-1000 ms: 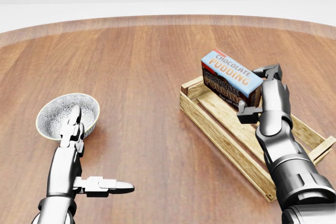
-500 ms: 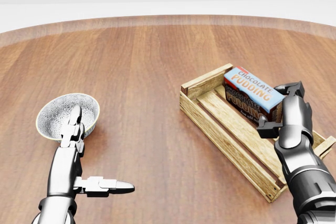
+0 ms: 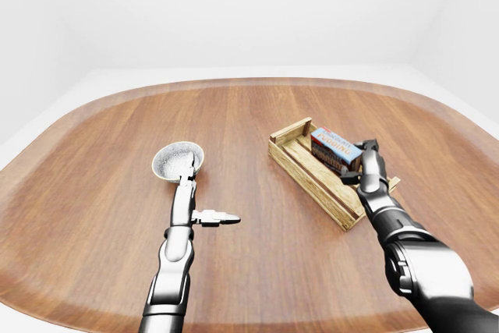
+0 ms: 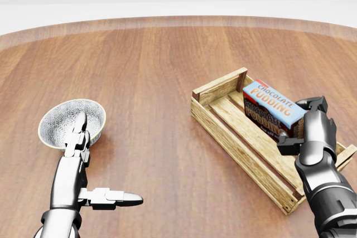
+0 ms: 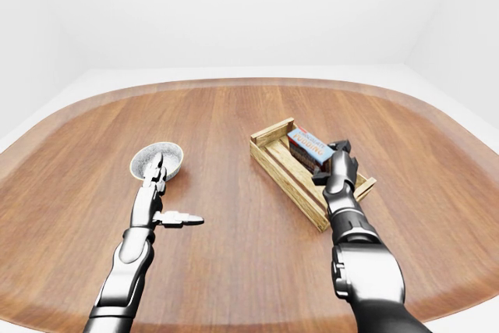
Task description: Pick up the chocolate pudding and put it in the tray.
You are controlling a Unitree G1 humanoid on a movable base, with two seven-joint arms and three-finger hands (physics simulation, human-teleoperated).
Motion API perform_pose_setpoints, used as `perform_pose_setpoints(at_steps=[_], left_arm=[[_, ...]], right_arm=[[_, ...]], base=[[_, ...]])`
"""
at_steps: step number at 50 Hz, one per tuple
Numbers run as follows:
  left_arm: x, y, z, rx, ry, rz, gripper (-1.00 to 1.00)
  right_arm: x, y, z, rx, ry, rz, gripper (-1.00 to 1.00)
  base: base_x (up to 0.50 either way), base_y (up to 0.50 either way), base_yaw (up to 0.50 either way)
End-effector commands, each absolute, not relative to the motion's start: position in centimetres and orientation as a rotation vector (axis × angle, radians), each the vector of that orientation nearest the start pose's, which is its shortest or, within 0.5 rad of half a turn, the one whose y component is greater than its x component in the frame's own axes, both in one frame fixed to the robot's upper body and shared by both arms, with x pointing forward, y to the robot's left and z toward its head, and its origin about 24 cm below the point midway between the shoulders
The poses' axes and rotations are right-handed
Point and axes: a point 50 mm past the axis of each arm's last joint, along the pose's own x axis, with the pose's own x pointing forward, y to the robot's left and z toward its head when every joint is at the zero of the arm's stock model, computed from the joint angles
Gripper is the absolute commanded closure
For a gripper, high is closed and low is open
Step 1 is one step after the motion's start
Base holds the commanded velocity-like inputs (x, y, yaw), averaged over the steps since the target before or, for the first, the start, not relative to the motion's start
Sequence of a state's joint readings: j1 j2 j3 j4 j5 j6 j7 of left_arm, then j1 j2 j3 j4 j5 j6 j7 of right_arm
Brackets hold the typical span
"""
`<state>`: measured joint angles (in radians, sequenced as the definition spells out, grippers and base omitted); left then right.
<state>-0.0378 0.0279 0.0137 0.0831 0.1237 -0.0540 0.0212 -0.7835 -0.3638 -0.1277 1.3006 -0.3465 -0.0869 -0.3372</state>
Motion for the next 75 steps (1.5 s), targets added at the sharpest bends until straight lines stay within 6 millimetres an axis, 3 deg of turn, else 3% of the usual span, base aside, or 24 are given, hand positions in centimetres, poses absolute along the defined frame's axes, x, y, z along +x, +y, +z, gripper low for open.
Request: perform_pose_setpoints(at_steps=[1,31,75], left_arm=[[26.1,15.6,3.6,0.088,0.008,0.004,-1.0],[26.0,15.6,3.7,0.087,0.007,0.004,-1.0],[26.1,15.6,3.6,0.086,0.008,0.006,-1.0]], right_arm=[[34.9,-26.7,3.2,-0.62,0.355,-0.438,1.0],[33.4,-26.8,1.1,-0.64,0.418,-0.439,1.0],[32.4,-27.2,0.0,-0.683,0.453,-0.448,1.0]], base=[[0.0,0.0,0.0],[0.0,0.0,0.0],[0.0,0.0,0.0]])
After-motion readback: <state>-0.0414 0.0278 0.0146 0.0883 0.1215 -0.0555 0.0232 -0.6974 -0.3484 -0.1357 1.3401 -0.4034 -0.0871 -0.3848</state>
